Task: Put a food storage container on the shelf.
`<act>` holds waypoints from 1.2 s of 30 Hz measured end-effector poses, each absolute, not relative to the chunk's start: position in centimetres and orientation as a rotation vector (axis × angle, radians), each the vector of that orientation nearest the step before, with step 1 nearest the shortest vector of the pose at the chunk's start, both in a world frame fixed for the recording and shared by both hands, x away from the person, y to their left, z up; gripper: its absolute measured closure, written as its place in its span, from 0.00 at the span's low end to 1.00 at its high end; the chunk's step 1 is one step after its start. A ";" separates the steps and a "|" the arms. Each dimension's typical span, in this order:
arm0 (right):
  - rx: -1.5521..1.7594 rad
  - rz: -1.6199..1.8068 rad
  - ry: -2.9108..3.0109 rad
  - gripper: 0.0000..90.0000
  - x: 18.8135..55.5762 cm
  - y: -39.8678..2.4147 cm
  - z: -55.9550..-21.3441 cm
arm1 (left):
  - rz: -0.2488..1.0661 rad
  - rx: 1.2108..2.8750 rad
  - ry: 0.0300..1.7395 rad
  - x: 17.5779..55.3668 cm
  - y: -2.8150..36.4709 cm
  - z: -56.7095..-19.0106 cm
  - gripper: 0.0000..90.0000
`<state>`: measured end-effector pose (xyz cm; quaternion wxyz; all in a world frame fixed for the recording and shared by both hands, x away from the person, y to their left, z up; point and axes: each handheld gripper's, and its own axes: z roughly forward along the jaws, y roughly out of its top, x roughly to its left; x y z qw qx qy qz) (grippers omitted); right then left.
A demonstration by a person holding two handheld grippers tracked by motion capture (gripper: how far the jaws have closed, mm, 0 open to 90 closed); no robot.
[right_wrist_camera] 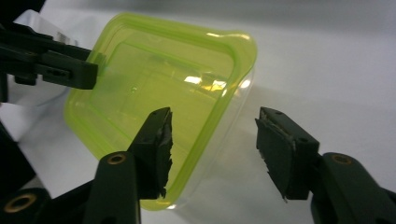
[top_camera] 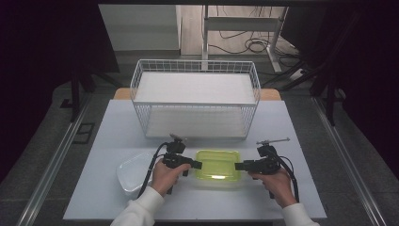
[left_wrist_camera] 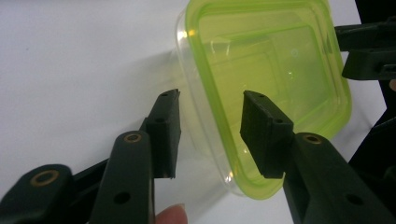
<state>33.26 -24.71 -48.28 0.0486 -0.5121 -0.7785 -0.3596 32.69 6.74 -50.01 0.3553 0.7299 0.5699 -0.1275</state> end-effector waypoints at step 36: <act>-1.420 -1.305 -2.432 0.88 31.1 -24.4 -44.2 | -0.274 1.830 1.295 29.7 8.3 -46.0 0.86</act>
